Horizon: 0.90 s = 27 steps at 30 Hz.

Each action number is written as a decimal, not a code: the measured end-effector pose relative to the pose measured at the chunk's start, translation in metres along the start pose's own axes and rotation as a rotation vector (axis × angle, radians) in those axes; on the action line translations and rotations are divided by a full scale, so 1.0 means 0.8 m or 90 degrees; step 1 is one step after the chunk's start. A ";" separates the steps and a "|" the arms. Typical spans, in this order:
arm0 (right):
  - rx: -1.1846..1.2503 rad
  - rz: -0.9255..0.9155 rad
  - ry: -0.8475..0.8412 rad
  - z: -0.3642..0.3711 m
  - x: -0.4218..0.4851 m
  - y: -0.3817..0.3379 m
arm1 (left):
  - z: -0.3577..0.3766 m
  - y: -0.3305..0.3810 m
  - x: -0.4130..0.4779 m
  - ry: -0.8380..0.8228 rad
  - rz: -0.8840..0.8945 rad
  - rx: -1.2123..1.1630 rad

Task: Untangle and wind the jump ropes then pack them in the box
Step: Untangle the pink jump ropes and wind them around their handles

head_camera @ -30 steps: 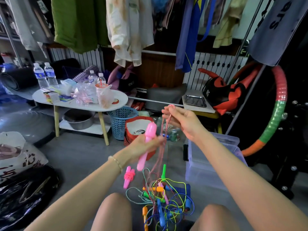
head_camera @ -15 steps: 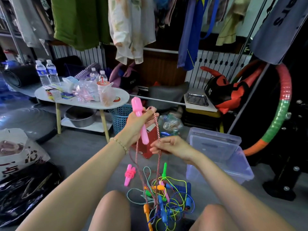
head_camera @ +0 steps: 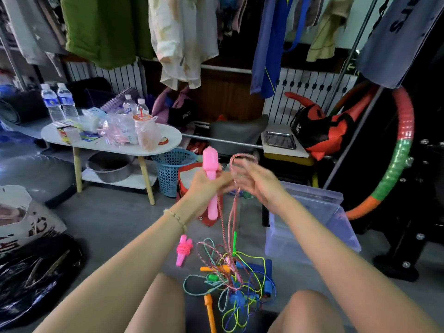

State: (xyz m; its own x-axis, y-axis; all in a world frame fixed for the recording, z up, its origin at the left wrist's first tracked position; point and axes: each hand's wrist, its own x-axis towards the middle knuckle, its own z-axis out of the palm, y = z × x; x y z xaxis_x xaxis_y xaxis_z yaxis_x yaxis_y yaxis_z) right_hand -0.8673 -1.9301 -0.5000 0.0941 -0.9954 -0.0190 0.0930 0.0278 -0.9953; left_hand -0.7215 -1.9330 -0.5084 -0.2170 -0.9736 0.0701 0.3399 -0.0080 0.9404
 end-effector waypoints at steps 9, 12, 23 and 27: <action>-0.147 -0.007 -0.068 0.005 -0.015 0.023 | -0.019 0.004 0.016 0.061 -0.025 0.084; -0.028 -0.067 0.004 0.003 -0.003 -0.016 | -0.029 -0.032 -0.004 -0.078 -0.108 0.205; 0.099 -0.089 0.090 0.007 -0.004 -0.016 | -0.002 0.012 0.007 -0.034 0.034 0.249; 0.080 -0.097 0.060 0.015 -0.005 -0.027 | 0.002 -0.014 -0.007 -0.090 0.035 0.356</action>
State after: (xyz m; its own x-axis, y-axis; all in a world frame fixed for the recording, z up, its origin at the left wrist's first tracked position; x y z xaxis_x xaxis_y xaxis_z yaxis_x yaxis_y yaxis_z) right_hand -0.8578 -1.9255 -0.4775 -0.0235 -0.9929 0.1165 0.2220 -0.1188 -0.9678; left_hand -0.7258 -1.9269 -0.5188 -0.3454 -0.9292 0.1316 -0.1728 0.2009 0.9643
